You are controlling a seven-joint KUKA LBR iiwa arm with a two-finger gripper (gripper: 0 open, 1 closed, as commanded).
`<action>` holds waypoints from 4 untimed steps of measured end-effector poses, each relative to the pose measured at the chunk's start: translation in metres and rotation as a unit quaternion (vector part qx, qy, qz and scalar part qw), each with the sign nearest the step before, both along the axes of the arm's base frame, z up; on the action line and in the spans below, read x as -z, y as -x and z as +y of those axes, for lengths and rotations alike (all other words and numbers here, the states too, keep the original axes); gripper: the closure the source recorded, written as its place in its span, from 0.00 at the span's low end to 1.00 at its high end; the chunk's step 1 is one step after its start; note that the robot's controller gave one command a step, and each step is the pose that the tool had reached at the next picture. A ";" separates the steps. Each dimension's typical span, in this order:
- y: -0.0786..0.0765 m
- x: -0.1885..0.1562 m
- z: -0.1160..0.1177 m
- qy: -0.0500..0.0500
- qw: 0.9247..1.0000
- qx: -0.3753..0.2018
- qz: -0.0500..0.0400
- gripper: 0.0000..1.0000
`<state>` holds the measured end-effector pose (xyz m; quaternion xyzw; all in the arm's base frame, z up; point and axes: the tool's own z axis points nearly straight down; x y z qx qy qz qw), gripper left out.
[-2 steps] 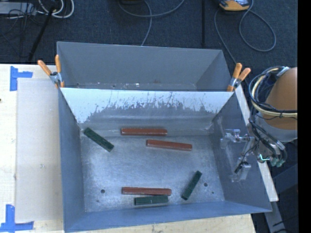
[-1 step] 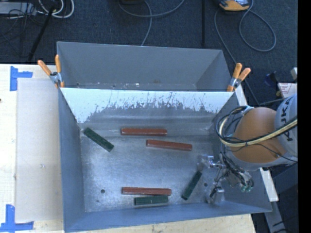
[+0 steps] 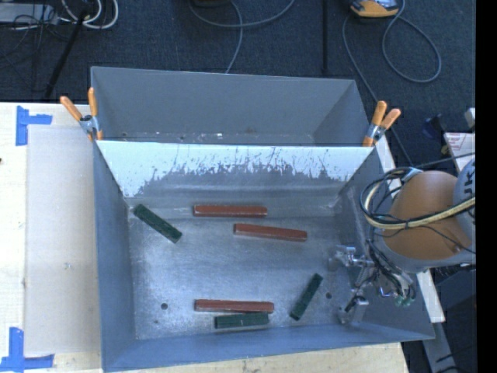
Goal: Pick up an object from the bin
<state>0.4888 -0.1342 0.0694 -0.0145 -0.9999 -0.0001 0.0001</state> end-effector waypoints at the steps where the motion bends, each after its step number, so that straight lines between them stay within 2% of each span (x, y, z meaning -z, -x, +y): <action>1: 0.000 -0.001 0.061 0.000 0.987 -0.161 -0.003 0.00; 2: -0.068 0.000 0.070 0.000 0.963 -0.270 -0.001 0.00; 3: 0.006 -0.001 0.071 0.001 0.902 -0.431 -0.004 0.00; 4: 0.008 0.000 0.071 -0.001 0.902 -0.432 0.000 1.00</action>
Offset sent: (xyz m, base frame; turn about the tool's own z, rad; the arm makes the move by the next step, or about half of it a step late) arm -0.0023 0.0591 0.0006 -0.3226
